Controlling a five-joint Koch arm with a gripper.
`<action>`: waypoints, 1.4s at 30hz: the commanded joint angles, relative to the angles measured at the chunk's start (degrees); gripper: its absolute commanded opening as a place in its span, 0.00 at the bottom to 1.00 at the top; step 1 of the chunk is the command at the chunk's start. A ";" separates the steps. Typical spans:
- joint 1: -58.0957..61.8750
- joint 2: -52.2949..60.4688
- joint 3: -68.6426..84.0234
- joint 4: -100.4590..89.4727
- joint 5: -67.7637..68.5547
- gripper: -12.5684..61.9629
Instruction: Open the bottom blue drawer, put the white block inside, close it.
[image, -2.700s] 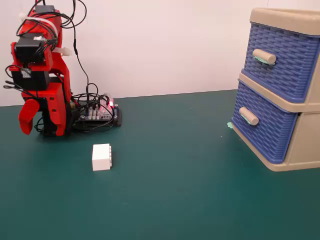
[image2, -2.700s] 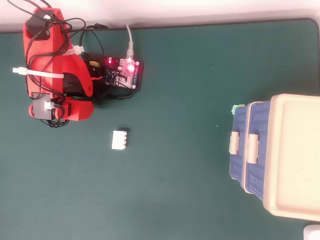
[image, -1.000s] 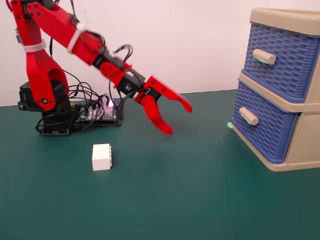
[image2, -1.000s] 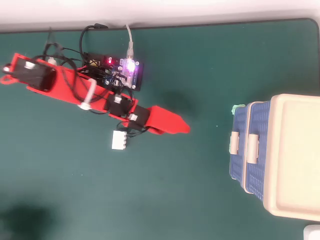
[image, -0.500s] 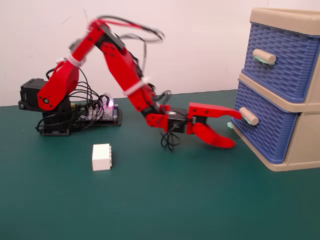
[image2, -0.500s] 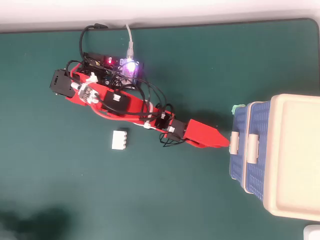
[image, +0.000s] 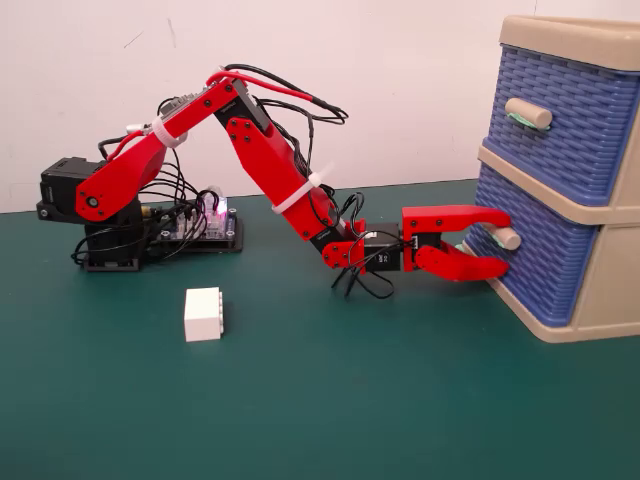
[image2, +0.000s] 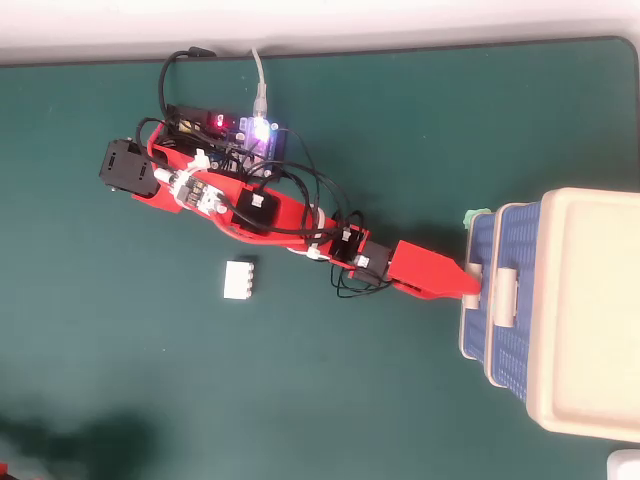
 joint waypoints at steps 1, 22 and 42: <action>-1.14 1.58 -1.49 -0.53 1.05 0.19; 3.87 33.75 44.56 2.55 10.02 0.06; 16.52 88.59 57.22 56.07 7.38 0.63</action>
